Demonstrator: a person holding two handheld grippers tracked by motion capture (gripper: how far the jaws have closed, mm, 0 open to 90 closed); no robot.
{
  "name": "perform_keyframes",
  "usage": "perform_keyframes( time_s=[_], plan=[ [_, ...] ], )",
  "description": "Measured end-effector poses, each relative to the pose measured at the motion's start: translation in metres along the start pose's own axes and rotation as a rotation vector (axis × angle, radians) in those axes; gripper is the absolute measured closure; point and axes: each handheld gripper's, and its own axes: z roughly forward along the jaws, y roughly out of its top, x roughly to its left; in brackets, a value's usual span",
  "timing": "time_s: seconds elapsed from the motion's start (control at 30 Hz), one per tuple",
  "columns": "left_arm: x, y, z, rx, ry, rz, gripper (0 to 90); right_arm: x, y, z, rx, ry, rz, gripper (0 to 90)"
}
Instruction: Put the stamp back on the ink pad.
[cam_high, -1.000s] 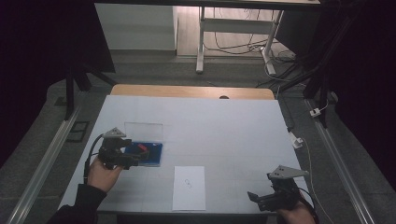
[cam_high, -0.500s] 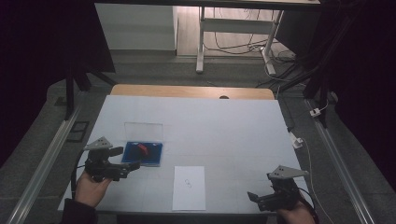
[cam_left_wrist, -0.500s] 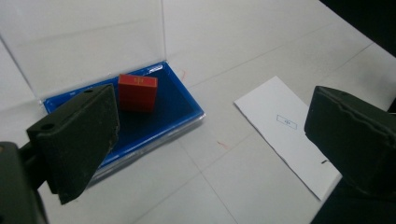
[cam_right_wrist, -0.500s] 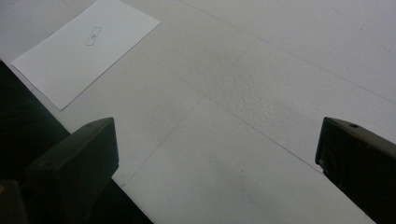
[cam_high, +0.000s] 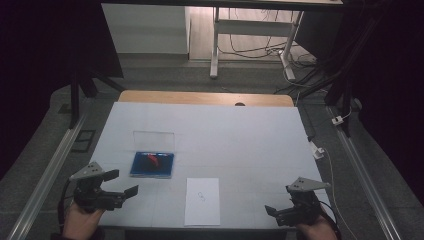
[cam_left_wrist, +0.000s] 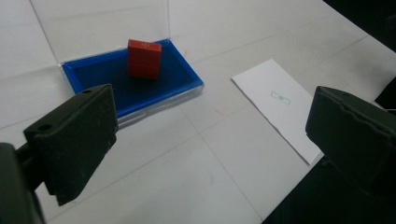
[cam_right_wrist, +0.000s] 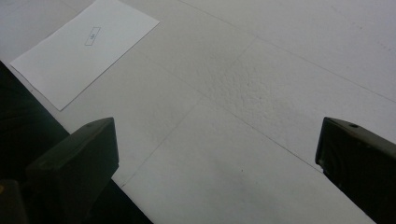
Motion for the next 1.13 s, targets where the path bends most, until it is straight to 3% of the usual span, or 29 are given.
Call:
perform_keyframes(
  time_s=[0.5,0.77,0.97,1.13],
  plan=[
    [0.002,-0.026,-0.010,0.046,0.029,-0.037,2.8,-0.001,0.000,0.000,0.002,-0.005,0.010,0.0],
    [-0.002,-0.030,-0.008,0.108,0.085,-0.007,2.8,0.000,0.000,0.000,0.001,-0.005,0.008,0.0],
    [-0.002,-0.032,-0.009,0.153,0.096,-0.027,2.6,0.000,0.000,0.000,0.002,-0.005,0.004,0.0],
    [0.001,-0.032,-0.008,0.161,0.097,-0.051,2.5,0.000,0.000,0.001,0.004,-0.006,0.004,0.0]
  ],
)
